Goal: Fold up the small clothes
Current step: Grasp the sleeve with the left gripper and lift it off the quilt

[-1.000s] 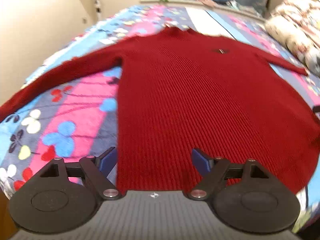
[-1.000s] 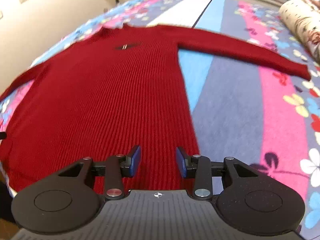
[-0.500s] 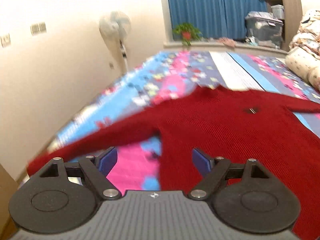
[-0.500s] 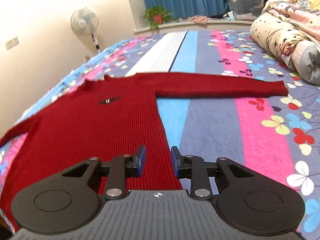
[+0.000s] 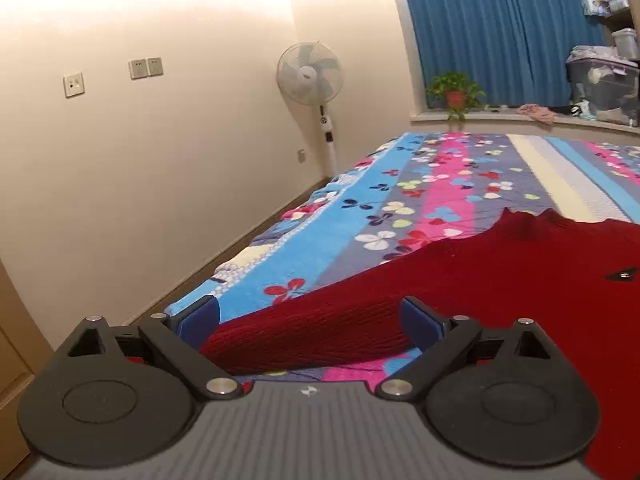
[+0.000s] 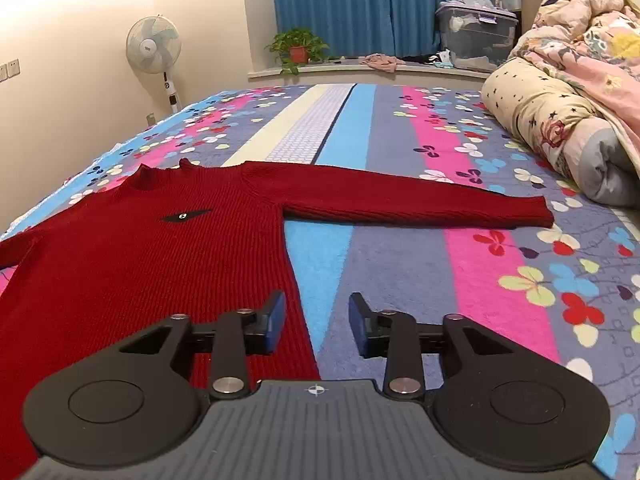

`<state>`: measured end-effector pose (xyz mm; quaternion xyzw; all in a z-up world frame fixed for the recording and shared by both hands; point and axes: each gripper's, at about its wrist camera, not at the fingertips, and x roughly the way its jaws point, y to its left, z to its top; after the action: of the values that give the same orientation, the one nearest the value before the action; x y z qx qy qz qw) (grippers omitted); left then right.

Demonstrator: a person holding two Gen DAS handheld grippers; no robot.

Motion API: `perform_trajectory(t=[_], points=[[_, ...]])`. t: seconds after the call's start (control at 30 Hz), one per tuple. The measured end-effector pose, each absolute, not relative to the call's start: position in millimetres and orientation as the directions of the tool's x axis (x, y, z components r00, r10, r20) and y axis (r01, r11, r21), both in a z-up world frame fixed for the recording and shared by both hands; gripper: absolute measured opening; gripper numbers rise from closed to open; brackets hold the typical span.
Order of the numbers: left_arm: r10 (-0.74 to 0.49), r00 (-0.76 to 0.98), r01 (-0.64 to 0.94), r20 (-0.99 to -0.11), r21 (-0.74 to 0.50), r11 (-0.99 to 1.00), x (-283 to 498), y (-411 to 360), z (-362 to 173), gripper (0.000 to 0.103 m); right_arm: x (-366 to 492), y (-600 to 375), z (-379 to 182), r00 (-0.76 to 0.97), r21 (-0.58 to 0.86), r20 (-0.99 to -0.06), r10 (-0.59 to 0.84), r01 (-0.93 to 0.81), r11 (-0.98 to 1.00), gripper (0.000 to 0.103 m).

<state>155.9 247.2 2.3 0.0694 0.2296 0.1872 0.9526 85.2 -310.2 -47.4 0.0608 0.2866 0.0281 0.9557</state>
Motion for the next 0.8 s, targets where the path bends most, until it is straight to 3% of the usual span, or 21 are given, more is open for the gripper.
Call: perform_trajectory(t=[0.27,0.33,0.43,0.5,0.63,0.7,0.8], points=[[0.388,0.779,-0.354,-0.493,0.165,0.920,174.8,269.9,-11.8,0.098,103.1,-293.7,-50.6,0.807,0.129,-0.578,0.121,-0.055,0.990,0.042],[0.395,0.766,-0.375,-0.506,0.148,0.915,172.1,277.7,-13.4,0.093,106.2,-288.7,-51.6,0.796,0.104,-0.594,0.113,-0.063,0.993,0.042],[0.406,0.745,-0.421,-0.530,0.099,0.902,174.1,296.8,-11.0,0.062,110.6,-285.3,-53.4,0.771,0.087,-0.629,0.100,-0.058,0.994,0.042],[0.406,0.732,-0.458,-0.547,0.047,0.888,174.5,314.0,-10.0,0.034,112.1,-285.6,-53.1,0.761,0.099,-0.639,0.111,-0.062,0.993,0.042],[0.405,0.686,-0.544,-0.605,-0.056,0.837,180.4,354.5,-20.3,0.034,114.0,-282.6,-53.4,0.746,0.095,-0.654,0.125,-0.083,0.992,0.041],[0.376,0.655,-0.600,-0.655,-0.149,0.786,182.8,381.6,-32.8,0.048,115.0,-279.5,-54.1,0.742,0.071,-0.660,0.118,-0.095,0.993,0.041],[0.325,0.642,-0.669,-0.695,-0.300,0.681,181.4,419.3,-51.7,0.054,116.9,-275.0,-57.0,0.737,0.018,-0.670,0.092,-0.108,0.994,0.041]])
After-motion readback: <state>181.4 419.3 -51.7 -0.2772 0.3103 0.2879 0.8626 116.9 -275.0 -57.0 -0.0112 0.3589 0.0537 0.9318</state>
